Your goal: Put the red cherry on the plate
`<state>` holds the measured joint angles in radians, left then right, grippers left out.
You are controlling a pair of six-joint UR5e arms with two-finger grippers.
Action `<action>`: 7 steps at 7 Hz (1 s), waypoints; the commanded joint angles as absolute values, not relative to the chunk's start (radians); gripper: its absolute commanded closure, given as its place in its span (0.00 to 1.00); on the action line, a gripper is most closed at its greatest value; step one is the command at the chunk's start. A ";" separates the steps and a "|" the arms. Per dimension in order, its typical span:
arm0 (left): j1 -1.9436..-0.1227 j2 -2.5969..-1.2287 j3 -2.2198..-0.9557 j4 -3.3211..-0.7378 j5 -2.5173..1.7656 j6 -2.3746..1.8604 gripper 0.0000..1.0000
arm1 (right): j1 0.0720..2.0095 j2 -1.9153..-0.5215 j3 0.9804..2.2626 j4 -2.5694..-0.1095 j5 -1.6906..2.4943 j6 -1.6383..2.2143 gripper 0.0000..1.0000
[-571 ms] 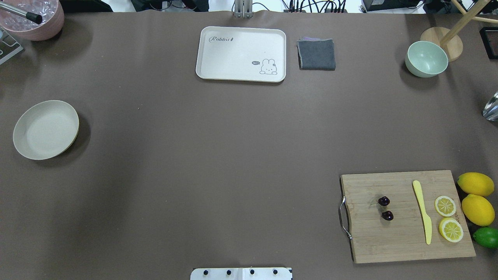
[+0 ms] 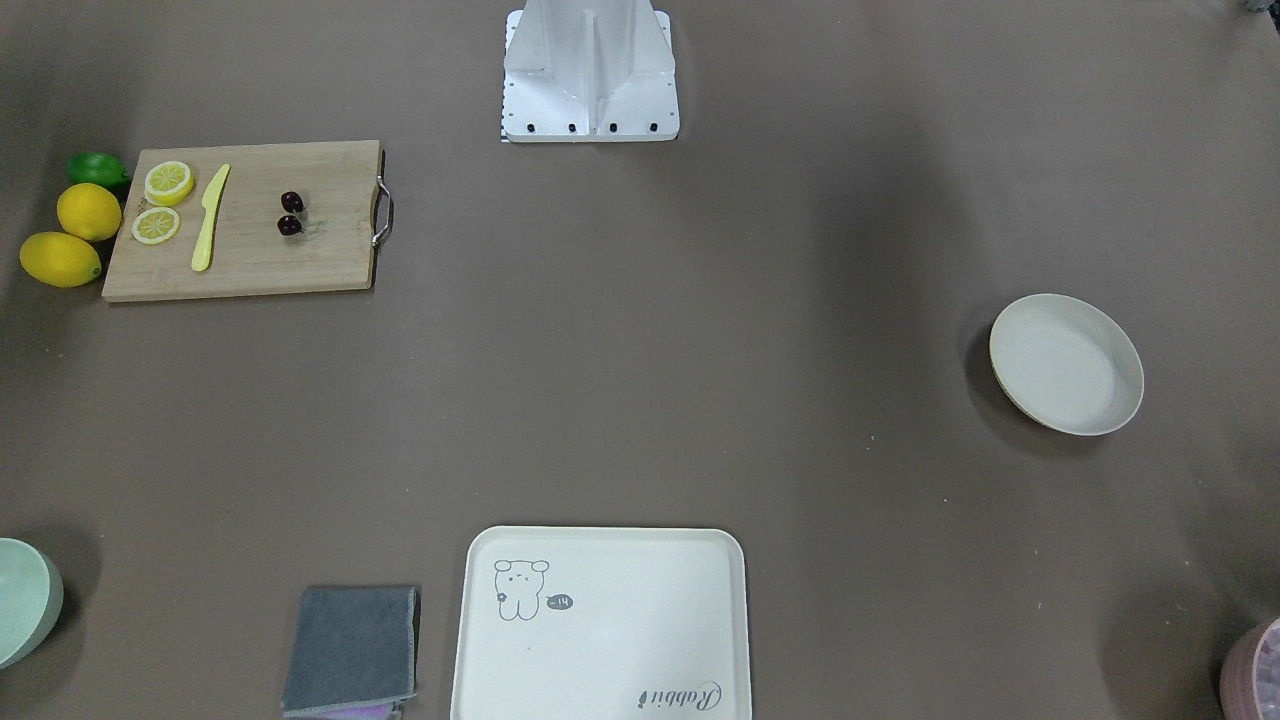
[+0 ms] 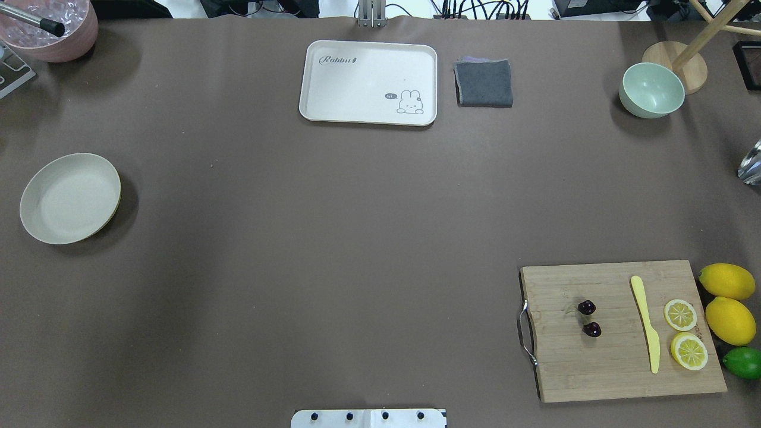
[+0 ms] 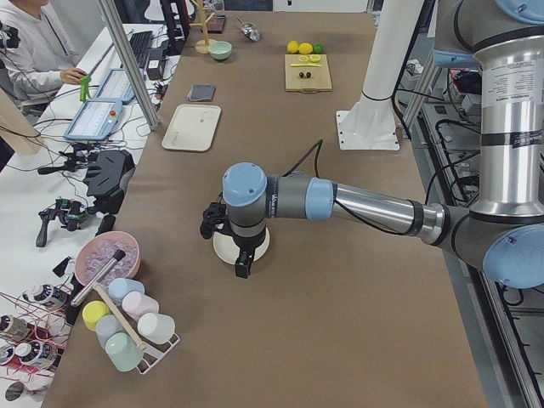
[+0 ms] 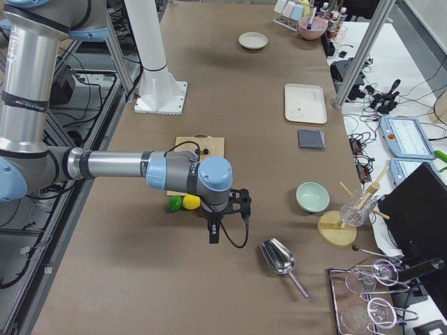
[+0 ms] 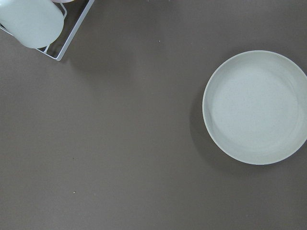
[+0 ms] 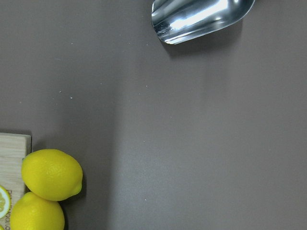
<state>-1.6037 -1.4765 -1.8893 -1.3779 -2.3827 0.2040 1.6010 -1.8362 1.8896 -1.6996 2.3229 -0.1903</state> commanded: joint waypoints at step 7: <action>-1.600 -1.531 -1.766 -1.880 -2.394 0.189 0.02 | 1.664 -1.811 1.959 -1.569 2.316 -0.173 0.00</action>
